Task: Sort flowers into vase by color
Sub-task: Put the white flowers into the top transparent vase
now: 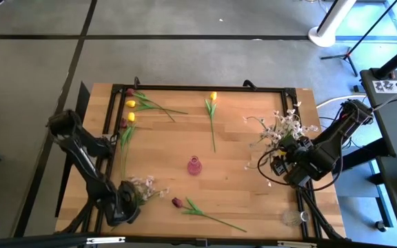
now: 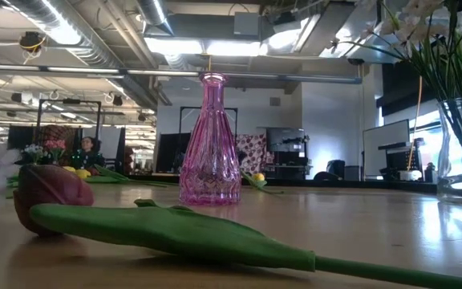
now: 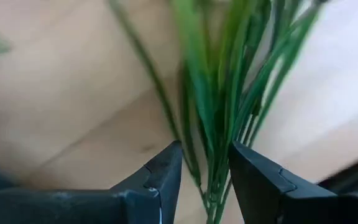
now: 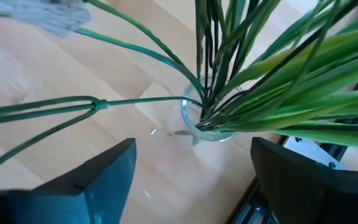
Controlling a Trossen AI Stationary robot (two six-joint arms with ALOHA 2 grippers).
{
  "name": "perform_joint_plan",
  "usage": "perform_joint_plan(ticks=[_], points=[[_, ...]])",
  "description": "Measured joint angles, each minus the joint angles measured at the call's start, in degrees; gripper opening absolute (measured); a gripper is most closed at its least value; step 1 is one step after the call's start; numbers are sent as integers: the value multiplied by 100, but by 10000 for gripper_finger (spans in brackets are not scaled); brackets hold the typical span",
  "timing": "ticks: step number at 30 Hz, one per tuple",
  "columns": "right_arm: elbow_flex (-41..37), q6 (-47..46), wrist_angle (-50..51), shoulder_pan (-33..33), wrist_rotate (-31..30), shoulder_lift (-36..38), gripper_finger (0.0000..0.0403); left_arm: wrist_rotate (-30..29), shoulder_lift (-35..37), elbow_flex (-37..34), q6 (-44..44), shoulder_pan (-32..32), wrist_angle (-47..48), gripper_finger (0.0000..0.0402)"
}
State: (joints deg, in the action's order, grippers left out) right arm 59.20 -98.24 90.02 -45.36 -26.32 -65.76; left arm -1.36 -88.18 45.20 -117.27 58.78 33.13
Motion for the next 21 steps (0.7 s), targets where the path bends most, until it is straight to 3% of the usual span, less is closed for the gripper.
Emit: perform_joint_plan(ticks=[8,12,19,21], points=[[0,76,0,0,254,0,346,-282,-348,79,463,-71,-69,128],[100,301,2,-2,418,0,347,-791,-360,82,678,-73,-101,120],[851,1309,-15,-4,339,2,347,-1643,-370,75,1414,-339,-220,15],[1031,1796,-167,-4,359,4,347,-1655,-370,91,1694,-461,-269,8]])
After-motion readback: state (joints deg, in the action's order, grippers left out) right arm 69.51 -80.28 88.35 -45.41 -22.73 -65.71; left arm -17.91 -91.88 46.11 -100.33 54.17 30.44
